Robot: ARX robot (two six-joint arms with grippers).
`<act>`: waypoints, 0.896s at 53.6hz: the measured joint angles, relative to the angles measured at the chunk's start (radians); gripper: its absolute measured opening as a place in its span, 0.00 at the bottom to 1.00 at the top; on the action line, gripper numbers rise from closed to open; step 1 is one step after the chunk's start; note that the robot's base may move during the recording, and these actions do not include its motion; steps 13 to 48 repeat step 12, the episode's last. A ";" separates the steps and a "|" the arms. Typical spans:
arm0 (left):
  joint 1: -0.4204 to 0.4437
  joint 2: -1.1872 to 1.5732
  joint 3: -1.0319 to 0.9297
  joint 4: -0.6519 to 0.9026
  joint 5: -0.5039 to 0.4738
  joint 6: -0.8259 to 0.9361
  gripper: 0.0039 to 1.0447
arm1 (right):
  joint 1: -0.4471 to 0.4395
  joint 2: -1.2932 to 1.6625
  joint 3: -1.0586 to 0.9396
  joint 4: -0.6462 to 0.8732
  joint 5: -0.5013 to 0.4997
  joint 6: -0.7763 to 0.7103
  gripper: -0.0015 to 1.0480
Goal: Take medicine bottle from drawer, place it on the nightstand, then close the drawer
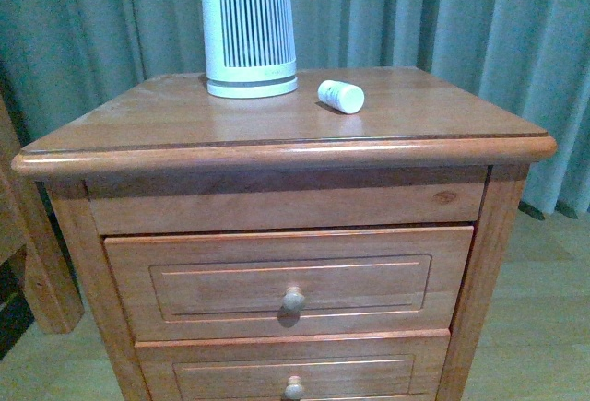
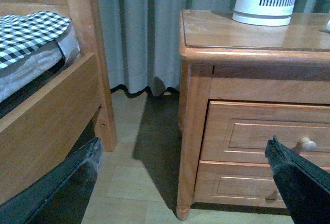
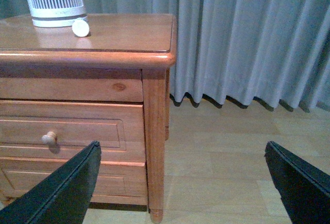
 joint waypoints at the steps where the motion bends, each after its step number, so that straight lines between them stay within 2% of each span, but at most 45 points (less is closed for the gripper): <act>1: 0.000 0.000 0.000 0.000 0.000 0.000 0.94 | 0.000 0.000 0.000 0.000 0.000 0.000 0.94; 48: 0.000 0.000 0.000 0.000 0.000 0.000 0.94 | 0.000 0.000 0.000 0.000 0.000 0.000 0.93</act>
